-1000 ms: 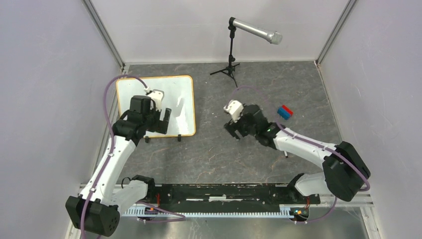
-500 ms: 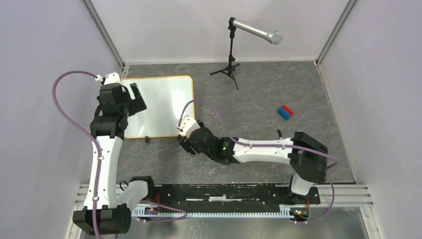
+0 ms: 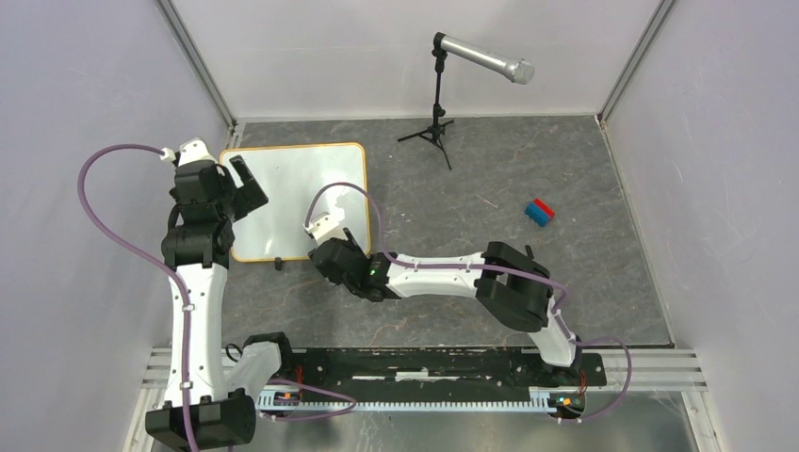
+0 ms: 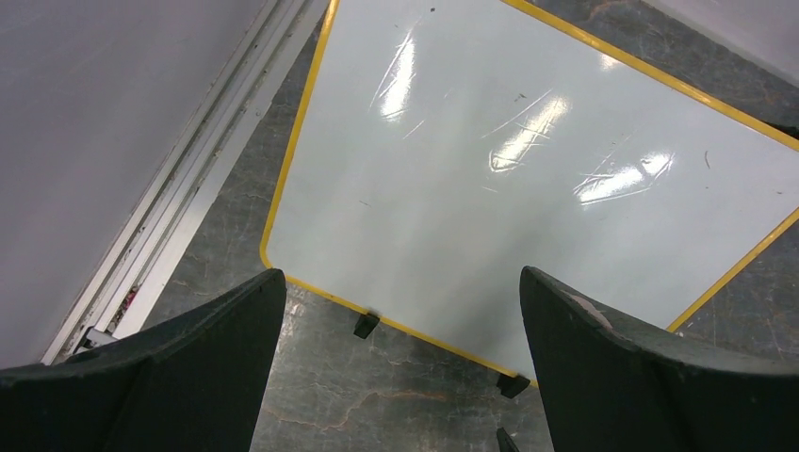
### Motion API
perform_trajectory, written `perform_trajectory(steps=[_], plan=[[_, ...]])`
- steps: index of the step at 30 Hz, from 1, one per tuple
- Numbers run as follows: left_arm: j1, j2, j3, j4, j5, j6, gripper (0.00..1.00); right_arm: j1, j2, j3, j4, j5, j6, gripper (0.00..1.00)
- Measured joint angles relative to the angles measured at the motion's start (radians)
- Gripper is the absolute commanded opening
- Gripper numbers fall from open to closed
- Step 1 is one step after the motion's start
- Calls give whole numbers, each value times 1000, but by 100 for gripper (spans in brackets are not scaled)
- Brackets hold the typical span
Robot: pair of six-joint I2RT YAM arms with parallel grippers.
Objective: Write a sentence on the whiteboard
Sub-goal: Move the whiteboard to the center of the board.
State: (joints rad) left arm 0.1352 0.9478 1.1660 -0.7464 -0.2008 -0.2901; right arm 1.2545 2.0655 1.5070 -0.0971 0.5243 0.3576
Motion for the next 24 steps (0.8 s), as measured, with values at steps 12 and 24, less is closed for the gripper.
perform_trajectory(steps=[12,24], plan=[[10,-21,0,1,2,-8,100,-2,135,101,-116,-3,110,57],[10,-27,0,1,3,-8,100,-51,233,211,-169,0,143,43]])
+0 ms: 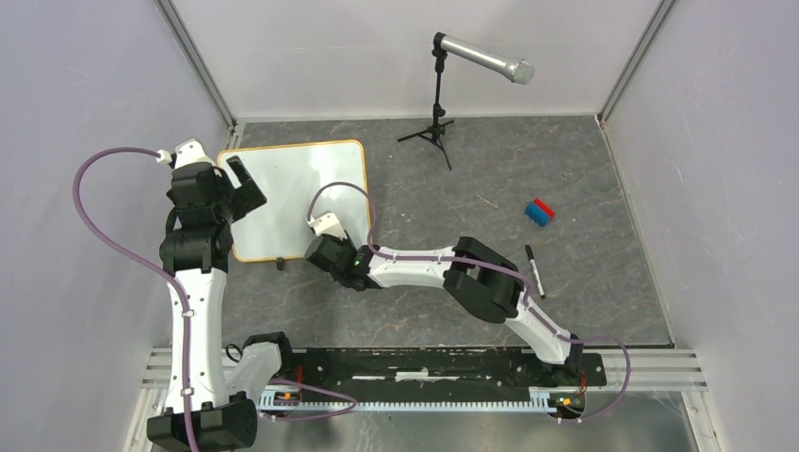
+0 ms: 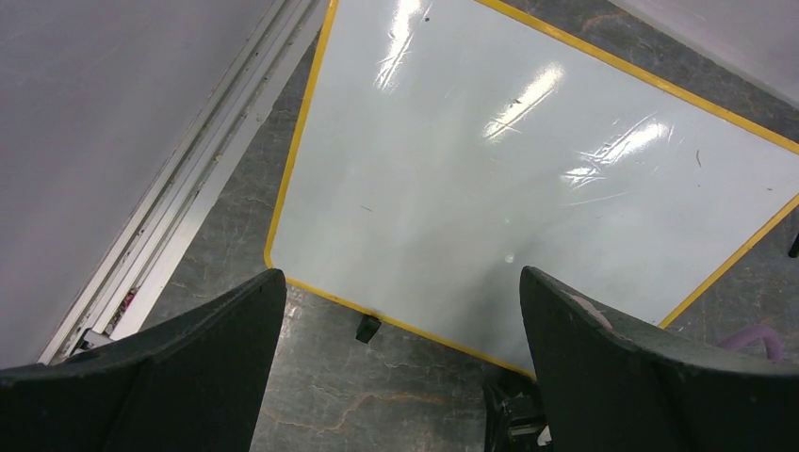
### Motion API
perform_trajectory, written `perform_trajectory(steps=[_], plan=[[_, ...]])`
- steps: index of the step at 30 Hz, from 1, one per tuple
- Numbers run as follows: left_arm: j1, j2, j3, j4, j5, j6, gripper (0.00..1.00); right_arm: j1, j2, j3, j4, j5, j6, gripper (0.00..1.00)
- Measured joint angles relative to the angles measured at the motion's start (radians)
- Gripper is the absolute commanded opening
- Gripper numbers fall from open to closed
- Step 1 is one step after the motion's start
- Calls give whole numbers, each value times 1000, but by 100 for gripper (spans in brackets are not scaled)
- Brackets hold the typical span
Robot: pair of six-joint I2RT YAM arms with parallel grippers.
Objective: Write a sentence on the whiteboard
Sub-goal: Move the whiteboard to the center of the board.
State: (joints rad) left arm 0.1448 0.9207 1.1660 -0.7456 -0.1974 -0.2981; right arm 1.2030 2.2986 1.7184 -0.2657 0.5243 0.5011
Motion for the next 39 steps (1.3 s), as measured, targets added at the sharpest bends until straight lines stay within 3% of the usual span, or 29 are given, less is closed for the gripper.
perform_trajectory(steps=[10,23,31,39], plan=[[0,0,-3,7,18,0,100,-57,-33,-87,102,-2,13,0],[0,1,-11,17,29,0,100,-148,-321,-509,243,-33,-74,0],[0,18,-11,21,68,0,100,-267,-554,-851,321,-70,-110,0],[0,37,-11,22,98,0,100,-355,-745,-1072,349,-80,-122,0]])
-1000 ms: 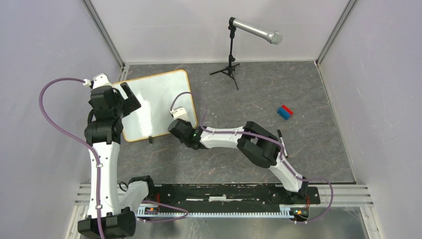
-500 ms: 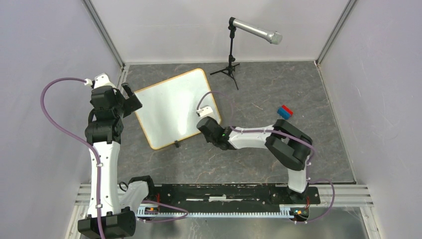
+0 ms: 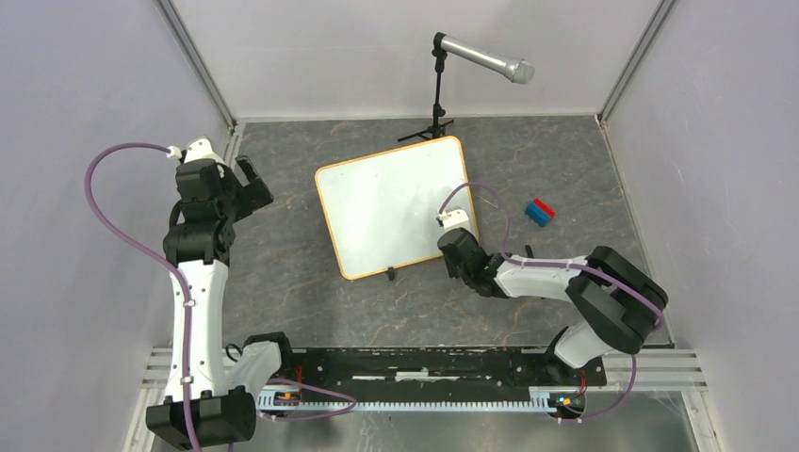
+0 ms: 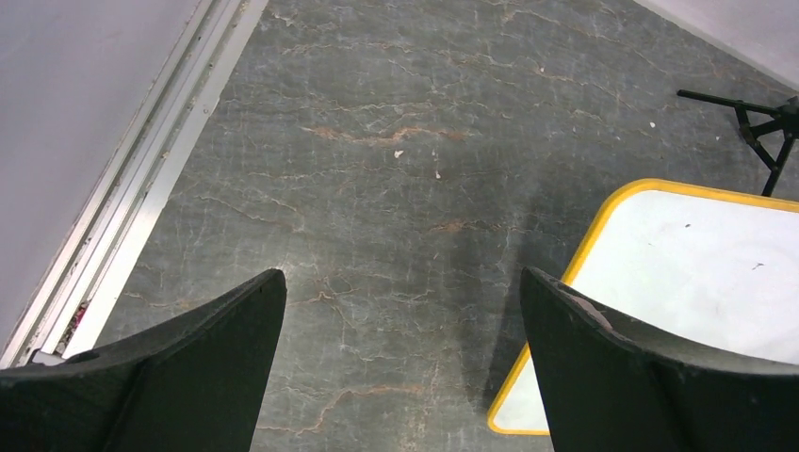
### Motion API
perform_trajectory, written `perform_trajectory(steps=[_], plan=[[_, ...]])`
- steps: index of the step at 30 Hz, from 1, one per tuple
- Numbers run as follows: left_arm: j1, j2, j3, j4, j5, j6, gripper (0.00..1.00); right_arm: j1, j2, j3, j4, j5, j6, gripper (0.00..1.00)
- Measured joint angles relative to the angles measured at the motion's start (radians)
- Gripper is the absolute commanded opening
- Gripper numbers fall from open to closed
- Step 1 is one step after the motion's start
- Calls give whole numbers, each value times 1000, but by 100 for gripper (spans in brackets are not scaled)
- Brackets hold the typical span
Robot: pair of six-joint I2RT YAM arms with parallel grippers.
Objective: Write a sentence on the whiteboard
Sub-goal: Move the whiteboard to the center of the board, then pick up the whiteboard marker from the center of the board.
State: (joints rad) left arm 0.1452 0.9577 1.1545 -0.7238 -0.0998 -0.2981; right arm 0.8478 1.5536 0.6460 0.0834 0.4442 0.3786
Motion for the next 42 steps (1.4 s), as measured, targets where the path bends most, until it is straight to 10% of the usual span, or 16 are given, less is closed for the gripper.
perform_trajectory(steps=[3,8,22,33,42], plan=[[0,3,0,0,6,0,100,-14,-31,-32,8,-12,1,6],[0,4,0,1,13,0,100,-21,-32,-31,8,-42,-27,69],[2,7,-2,-2,181,74,100,-116,-293,-15,-255,-283,-479,98],[2,31,0,-32,315,164,100,-674,-394,50,-584,-515,-935,79],[0,30,0,-14,338,163,100,-791,-270,20,-666,-538,-1009,67]])
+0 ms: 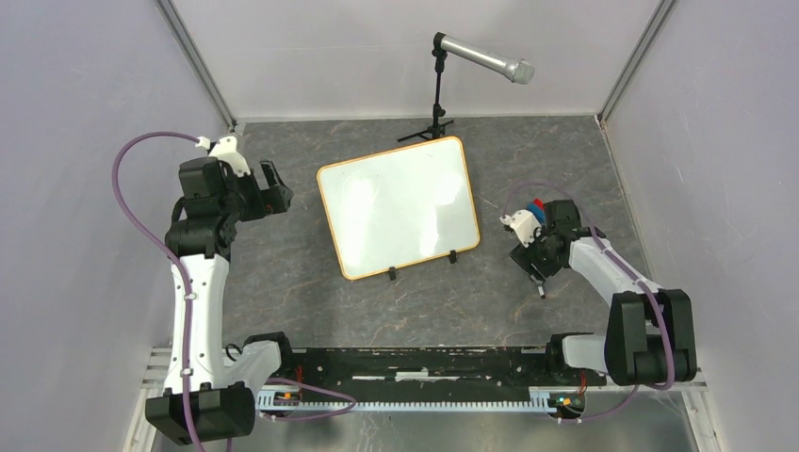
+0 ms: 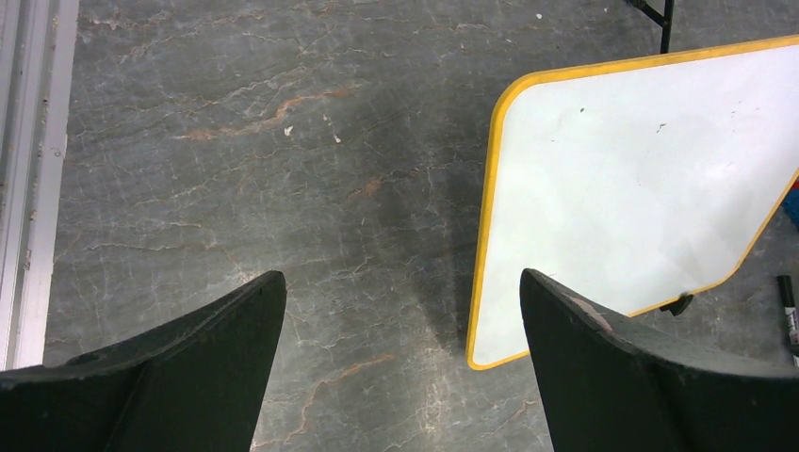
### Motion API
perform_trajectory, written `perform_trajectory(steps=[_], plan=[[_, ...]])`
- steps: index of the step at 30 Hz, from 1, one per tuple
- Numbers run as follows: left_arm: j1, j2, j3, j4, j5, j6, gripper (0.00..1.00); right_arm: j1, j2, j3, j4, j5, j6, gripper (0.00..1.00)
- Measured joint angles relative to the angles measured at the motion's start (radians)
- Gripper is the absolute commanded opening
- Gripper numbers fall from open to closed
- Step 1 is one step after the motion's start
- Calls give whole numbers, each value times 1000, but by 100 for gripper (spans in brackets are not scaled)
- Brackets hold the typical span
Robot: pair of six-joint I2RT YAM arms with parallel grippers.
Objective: Write a sentence on the whiteboard
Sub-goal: Pick up the whiteboard marker from the center of the board.
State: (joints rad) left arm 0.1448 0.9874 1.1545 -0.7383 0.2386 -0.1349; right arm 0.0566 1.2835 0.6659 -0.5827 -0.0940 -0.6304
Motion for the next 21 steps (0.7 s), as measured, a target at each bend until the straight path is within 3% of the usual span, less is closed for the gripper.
perform_trajectory(steps=[6,9,12,21], plan=[[0,-22,-6,9,-2,0,100,0,39,-21,32,-5,8,47],[0,-31,-6,8,5,1,100,0,57,-13,44,-18,12,17],[-6,-23,-2,-8,29,19,100,0,78,1,53,-27,21,0],[-53,26,71,-149,207,199,100,-1,65,117,-59,-142,-33,0]])
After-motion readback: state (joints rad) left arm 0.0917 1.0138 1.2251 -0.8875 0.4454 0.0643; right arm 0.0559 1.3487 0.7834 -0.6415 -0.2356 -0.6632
